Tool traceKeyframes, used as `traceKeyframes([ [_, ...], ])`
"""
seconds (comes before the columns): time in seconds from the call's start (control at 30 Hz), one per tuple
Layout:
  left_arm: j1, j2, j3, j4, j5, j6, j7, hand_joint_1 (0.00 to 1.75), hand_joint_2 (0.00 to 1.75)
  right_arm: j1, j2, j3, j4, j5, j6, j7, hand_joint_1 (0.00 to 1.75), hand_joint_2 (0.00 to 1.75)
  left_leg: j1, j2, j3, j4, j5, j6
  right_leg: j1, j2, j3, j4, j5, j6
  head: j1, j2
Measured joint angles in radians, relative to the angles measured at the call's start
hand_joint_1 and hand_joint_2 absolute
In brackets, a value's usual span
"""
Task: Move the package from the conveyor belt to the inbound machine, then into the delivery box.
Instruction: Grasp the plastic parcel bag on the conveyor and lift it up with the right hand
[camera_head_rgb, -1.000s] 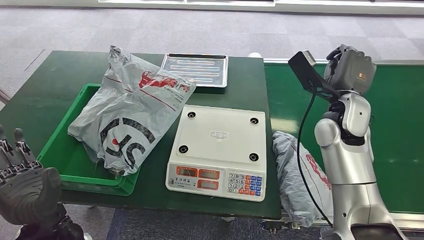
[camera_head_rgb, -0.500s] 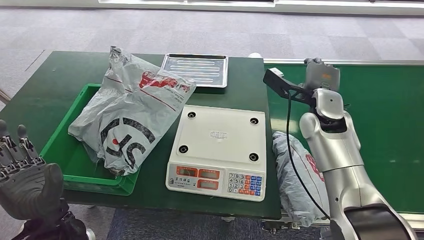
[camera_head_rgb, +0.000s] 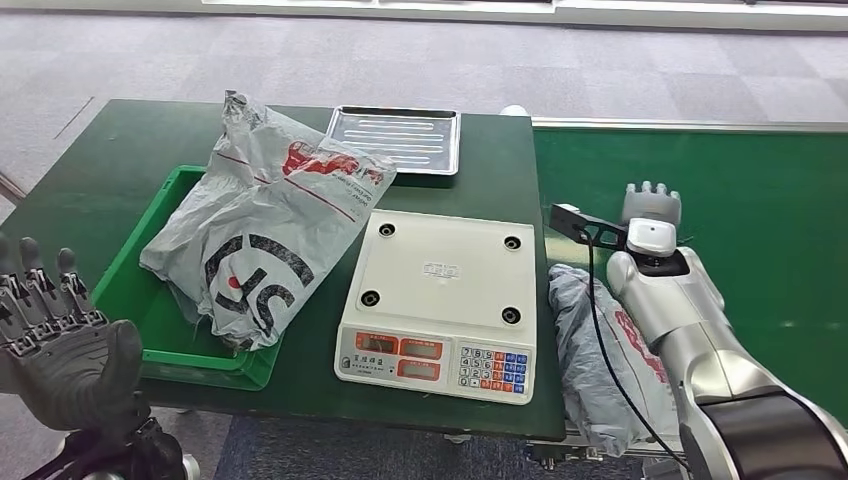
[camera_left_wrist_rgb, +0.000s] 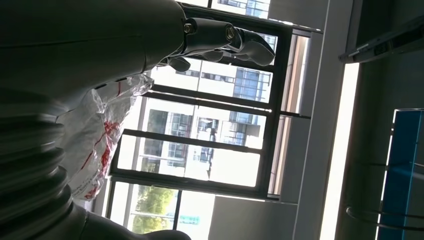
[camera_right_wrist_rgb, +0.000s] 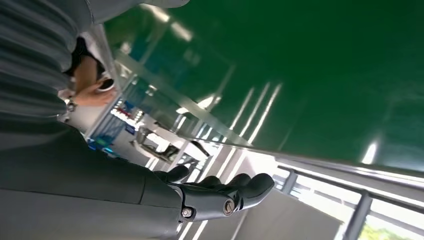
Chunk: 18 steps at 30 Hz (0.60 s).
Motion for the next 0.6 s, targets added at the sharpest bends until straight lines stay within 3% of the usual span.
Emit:
traceKeyframes([
  [0.17, -0.002, 0.001, -0.008, 0.009, 0.001, 0.004, 0.0, 0.0, 1.75, 0.013, -0.042, -0.009, 0.072, 0.018, -0.043, 0.038, 0.0, 1.75, 0.0, 0.003, 0.0, 0.0, -0.001, 0.001, -0.001, 0.004, -0.001, 0.0, 0.001, 0.001, 0.0, 0.0],
  [0.43, -0.002, 0.001, -0.011, 0.01, 0.001, 0.001, 0.0, 0.0, 1.75, 0.013, -0.056, -0.035, 0.122, 0.028, -0.011, 0.052, 0.0, 1.75, 0.0, 0.003, 0.0, 0.0, 0.0, 0.001, -0.001, 0.005, -0.001, 0.0, 0.001, 0.001, 0.0, 0.0],
  [0.5, -0.002, 0.001, -0.011, 0.011, 0.001, -0.002, -0.001, 0.0, 1.75, 0.012, -0.057, -0.041, 0.132, 0.017, 0.014, 0.016, 0.0, 1.75, 0.0, 0.003, 0.0, 0.0, 0.0, 0.001, -0.001, 0.005, -0.001, 0.0, 0.001, 0.001, 0.0, 0.0],
  [0.6, -0.003, 0.001, -0.011, 0.016, 0.001, -0.014, -0.001, 0.0, 1.75, 0.014, -0.061, -0.053, 0.152, -0.018, 0.074, -0.118, 0.0, 1.75, 0.0, 0.003, 0.0, 0.0, -0.001, 0.001, -0.001, 0.005, -0.001, 0.0, 0.001, 0.001, 0.0, 0.0],
])
